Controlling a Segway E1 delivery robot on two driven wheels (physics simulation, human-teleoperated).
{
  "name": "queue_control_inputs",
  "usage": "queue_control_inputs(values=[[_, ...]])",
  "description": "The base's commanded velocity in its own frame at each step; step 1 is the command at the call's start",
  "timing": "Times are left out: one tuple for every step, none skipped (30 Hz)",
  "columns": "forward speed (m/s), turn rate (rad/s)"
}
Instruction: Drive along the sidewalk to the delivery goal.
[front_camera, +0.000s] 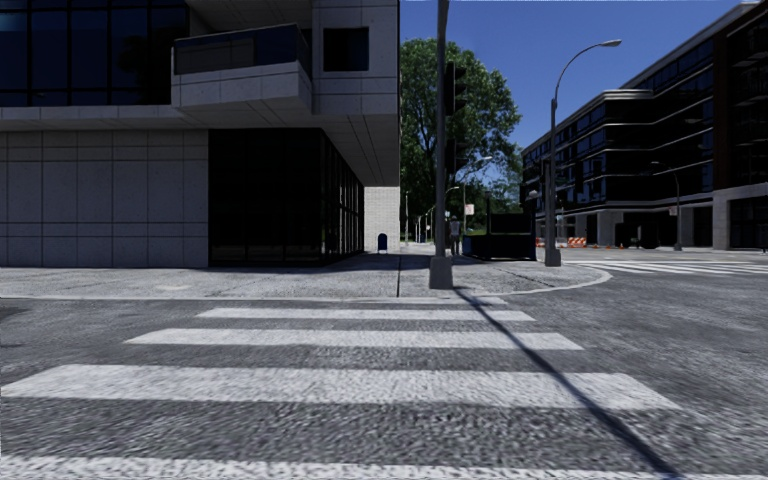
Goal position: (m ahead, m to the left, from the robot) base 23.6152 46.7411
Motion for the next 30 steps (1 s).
queue_control_inputs(values=[[1.55, 0.0], [1.55, 0.0], [1.55, 0.0], [1.55, 0.0], [1.55, 0.0], [1.55, 0.0], [1.55, 0.0], [1.55, 0.0], [1.55, 0.0], [1.55, 0.0], [1.55, 0.0], [1.55, 0.0], [1.55, 0.0], [1.55, 0.0], [1.55, 0.0], [1.55, 0.0], [1.55, 0.0], [1.55, 0.0], [1.55, 0.0], [1.55, 0.0], [1.55, 0.0], [1.55, 0.0], [1.55, 0.0], [1.55, 0.0], [1.55, 0.0], [1.55, 0.0], [1.55, 0.0], [1.55, 0.0], [1.55, 0.0], [1.55, 0.0]])
